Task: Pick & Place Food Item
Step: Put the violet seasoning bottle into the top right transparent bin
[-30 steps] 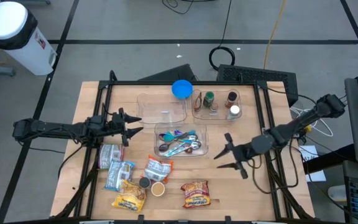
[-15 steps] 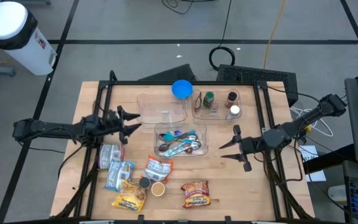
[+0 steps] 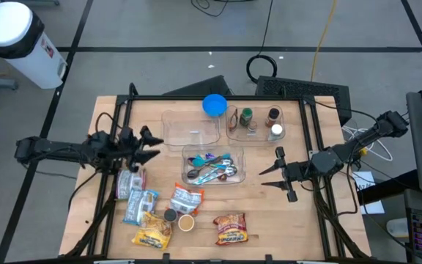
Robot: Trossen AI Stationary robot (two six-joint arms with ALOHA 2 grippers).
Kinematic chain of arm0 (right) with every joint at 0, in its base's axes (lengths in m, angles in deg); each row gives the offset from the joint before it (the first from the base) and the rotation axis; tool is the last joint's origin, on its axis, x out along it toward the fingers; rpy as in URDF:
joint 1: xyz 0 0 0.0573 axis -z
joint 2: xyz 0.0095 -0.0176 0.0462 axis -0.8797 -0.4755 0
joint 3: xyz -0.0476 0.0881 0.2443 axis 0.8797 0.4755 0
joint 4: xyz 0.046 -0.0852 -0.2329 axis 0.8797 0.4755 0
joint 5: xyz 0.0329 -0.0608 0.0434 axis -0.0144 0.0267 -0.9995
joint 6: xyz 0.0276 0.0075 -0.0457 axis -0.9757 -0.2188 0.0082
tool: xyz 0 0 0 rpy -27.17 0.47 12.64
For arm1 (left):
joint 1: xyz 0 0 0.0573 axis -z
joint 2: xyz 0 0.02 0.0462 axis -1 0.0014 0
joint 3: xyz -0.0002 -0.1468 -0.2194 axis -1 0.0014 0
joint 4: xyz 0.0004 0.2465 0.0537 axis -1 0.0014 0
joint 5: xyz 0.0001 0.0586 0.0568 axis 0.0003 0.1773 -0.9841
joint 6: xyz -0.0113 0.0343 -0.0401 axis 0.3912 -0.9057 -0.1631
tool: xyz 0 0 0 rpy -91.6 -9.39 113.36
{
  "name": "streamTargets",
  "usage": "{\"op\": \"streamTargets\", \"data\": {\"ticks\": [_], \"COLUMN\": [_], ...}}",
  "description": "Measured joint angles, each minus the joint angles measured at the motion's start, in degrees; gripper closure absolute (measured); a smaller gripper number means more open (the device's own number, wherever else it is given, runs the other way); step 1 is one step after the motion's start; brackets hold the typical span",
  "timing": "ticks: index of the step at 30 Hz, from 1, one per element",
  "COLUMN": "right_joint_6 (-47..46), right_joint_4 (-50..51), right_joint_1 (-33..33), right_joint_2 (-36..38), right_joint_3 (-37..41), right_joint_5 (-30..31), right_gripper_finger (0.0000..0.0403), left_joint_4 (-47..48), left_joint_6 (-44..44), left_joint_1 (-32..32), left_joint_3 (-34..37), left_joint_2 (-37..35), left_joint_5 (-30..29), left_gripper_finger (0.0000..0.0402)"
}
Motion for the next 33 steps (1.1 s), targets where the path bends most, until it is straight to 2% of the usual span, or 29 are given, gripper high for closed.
{"op": "streamTargets", "data": {"ticks": [2, 4, 7, 10, 14, 17, 24, 29, 33], "right_joint_6": [0.0, -0.2, -0.4, -0.4, -0.4, -0.4, -0.4, 0.1, 1.7], "right_joint_4": [-0.1, -0.1, -0.1, -0.1, -0.4, -0.5, -0.6, -1.0, -2.5], "right_joint_1": [0.0, 0.0, 0.0, 0.0, 0.0, 0.0, 0.0, 0.0, 0.0], "right_joint_2": [0.0, 0.0, 0.0, 0.0, 0.0, 0.0, 0.0, 0.0, 0.0], "right_joint_3": [0.0, 0.0, 0.0, 0.0, 0.0, 0.0, 0.0, 0.0, 0.0], "right_joint_5": [0.0, 0.0, 0.0, 0.0, 0.0, 0.0, -0.1, -0.1, -0.1], "right_gripper_finger": [0.0263, 0.0264, 0.0264, 0.0264, 0.0264, 0.0264, 0.0264, 0.0264, 0.0264], "left_joint_4": [10.5, 24.9, 46.2, 62.8, 76.9, 78.6, 77.9, 77.7, 77.6], "left_joint_6": [-4.5, -8.2, -6.6, 1.5, 13.6, 18.9, 21.7, 23.4, 23.4], "left_joint_1": [4.6, 9.7, 16.5, 21.5, 26.8, 30.0, 33.3, 33.9, 33.5], "left_joint_3": [-7.9, -17.6, -31.1, -42.4, -51.8, -55.0, -57.1, -57.3, -57.4], "left_joint_2": [2.8, 8.0, 18.5, 28.2, 38.6, 45.4, 56.4, 60.3, 61.0], "left_joint_5": [-2.2, -9.1, -17.6, -17.9, -12.3, -10.4, -2.7, 4.8, 5.0], "left_gripper_finger": [0.0160, 0.0157, 0.0142, 0.0119, 0.0096, 0.0093, 0.0107, 0.0121, 0.0130]}}
